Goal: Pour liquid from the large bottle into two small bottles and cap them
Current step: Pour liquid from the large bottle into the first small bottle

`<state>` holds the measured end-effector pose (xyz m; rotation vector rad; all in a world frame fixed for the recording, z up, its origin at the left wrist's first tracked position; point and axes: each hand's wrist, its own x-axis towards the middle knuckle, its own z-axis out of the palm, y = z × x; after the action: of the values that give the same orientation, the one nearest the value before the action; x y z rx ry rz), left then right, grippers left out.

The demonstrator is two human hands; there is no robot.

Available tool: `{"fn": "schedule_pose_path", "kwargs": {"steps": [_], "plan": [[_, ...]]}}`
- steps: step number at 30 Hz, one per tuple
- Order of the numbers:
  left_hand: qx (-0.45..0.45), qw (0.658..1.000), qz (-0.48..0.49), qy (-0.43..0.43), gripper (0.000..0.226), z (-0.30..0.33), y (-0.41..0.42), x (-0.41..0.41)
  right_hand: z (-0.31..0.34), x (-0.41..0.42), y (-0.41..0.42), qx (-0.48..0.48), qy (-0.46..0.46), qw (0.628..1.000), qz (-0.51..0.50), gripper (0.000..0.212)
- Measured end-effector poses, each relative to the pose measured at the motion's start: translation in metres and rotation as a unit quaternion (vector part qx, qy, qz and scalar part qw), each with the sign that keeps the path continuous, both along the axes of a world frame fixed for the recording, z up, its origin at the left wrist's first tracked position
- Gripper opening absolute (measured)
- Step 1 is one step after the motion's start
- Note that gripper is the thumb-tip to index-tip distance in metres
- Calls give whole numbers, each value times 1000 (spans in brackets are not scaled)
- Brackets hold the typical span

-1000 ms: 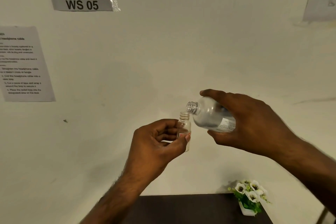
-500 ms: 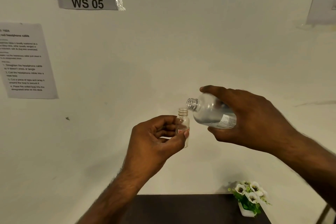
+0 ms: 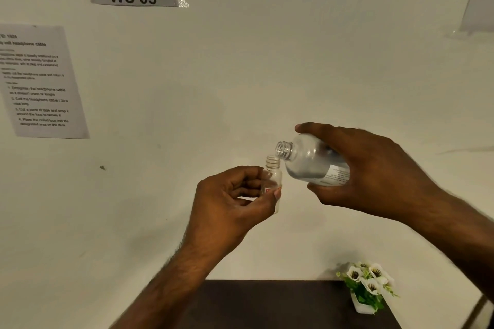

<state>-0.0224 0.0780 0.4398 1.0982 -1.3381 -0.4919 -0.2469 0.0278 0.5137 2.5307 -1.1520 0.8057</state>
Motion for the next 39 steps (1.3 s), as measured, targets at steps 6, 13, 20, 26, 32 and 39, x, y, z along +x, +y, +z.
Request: {"fn": "schedule_pose_path", "kwargs": {"steps": [6, 13, 20, 26, 32, 39], "plan": [[2, 1000, 6, -7, 27, 1, 1, -1, 7, -1, -1, -11, 33, 999, -9, 89], [2, 1000, 7, -15, 30, 5, 3, -4, 17, -3, 1, -25, 69, 997, -24, 87], [4, 1000, -5, -13, 29, 5, 5, -5, 22, -6, 1, -37, 98, 994, -35, 89], [16, 1000, -9, -9, 29, 4, 4, -5, 23, -6, -2, -40, 120, 991, -39, 90], [12, 1000, -10, -16, 28, 3, 2, -5, 26, -7, -3, -41, 121, 991, -30, 90], [17, 1000, -11, -12, 29, 3, 2, -7, 28, -8, -5, -53, 128, 990, -23, 89]]}}
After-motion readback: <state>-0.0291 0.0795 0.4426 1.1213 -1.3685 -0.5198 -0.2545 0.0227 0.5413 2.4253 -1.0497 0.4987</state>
